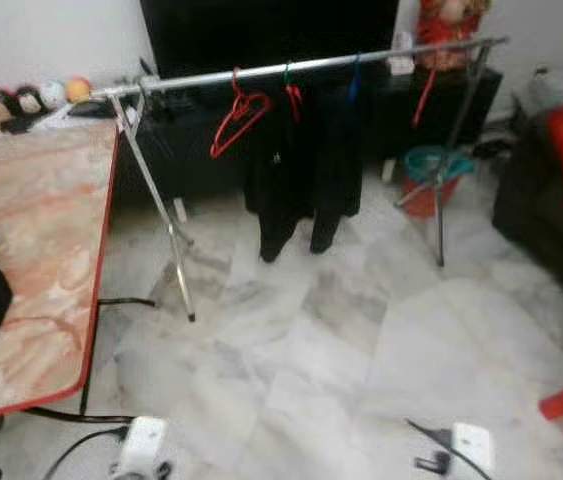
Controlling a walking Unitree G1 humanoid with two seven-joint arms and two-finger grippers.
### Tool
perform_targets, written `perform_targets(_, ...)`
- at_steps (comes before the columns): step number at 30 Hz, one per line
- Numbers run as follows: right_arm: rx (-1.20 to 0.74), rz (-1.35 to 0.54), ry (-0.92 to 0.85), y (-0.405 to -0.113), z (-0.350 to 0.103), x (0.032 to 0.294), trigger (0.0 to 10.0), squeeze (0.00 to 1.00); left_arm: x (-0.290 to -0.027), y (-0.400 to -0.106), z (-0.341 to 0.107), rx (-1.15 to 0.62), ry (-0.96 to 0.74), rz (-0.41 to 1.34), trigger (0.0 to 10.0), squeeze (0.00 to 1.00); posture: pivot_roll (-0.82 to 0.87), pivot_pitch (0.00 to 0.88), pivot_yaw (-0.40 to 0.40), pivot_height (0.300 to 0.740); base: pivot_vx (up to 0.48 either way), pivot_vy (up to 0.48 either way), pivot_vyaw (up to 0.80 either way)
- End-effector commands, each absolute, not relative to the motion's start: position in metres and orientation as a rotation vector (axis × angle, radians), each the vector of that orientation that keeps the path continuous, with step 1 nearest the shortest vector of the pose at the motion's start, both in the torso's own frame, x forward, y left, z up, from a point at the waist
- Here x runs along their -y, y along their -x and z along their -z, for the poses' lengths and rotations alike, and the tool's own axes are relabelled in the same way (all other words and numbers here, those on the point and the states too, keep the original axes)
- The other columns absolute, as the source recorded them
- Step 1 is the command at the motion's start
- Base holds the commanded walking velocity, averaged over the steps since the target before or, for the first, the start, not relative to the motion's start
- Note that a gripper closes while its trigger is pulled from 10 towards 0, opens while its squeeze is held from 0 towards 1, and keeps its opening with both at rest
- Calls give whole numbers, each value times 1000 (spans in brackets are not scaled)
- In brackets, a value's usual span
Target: Hang hanger
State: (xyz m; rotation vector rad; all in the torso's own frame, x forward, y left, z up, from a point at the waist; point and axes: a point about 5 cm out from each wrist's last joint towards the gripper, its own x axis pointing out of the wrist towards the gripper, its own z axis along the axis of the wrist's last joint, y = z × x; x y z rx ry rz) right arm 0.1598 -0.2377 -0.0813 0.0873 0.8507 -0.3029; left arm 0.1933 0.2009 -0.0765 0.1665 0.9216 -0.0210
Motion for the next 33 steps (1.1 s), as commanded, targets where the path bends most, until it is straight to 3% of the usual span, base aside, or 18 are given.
perform_targets(1,-848,279,-100,-164,82,229,10000,0,-214,-187,77,-940,-184,-4,10000,0,-141,0,35,740,255,0,0)
perform_targets(33,-841,274,-107,-165,82,225,10000,0,-217,-187,77,-942,-190,-6,10000,0,-148,0,52,740,267,0,0)
